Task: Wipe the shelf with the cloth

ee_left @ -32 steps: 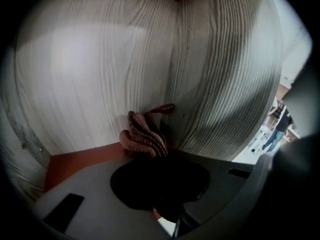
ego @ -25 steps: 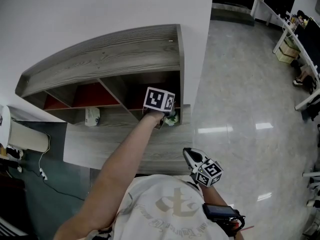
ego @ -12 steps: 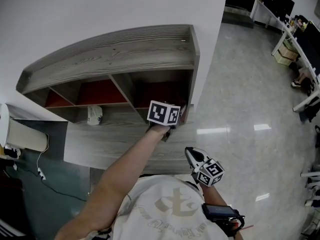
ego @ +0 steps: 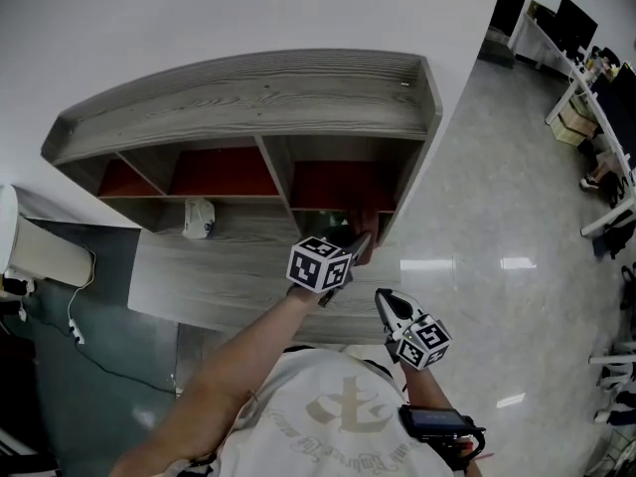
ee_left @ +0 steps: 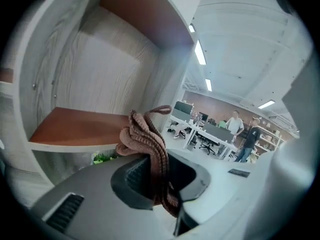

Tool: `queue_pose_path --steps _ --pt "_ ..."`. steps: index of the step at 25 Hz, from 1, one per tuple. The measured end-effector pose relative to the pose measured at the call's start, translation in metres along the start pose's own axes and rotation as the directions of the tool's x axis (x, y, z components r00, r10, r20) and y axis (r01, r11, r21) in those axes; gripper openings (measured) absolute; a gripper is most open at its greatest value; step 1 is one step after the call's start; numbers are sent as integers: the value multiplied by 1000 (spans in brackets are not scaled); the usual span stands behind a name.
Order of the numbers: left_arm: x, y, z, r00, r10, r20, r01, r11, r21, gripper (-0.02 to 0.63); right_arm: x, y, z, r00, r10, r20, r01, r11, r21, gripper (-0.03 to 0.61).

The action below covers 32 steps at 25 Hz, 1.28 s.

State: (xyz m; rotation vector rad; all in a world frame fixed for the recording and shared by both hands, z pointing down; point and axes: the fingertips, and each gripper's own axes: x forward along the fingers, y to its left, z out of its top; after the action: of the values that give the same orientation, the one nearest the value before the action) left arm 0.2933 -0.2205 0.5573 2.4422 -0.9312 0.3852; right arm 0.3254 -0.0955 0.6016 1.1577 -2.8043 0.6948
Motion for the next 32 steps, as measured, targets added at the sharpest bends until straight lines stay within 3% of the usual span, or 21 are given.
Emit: queue_pose_path --steps 13,22,32 --pt "-103 44 -43 991 61 115 -62 998 7 63 38 40 5 998 55 -23 -56 997 -48 5" --pt "-168 64 -93 982 131 135 -130 991 -19 63 59 66 7 994 103 -40 -106 991 -79 5" --pt "-225 91 -130 955 247 163 -241 969 -51 63 75 86 7 987 144 -64 -151 982 -110 5"
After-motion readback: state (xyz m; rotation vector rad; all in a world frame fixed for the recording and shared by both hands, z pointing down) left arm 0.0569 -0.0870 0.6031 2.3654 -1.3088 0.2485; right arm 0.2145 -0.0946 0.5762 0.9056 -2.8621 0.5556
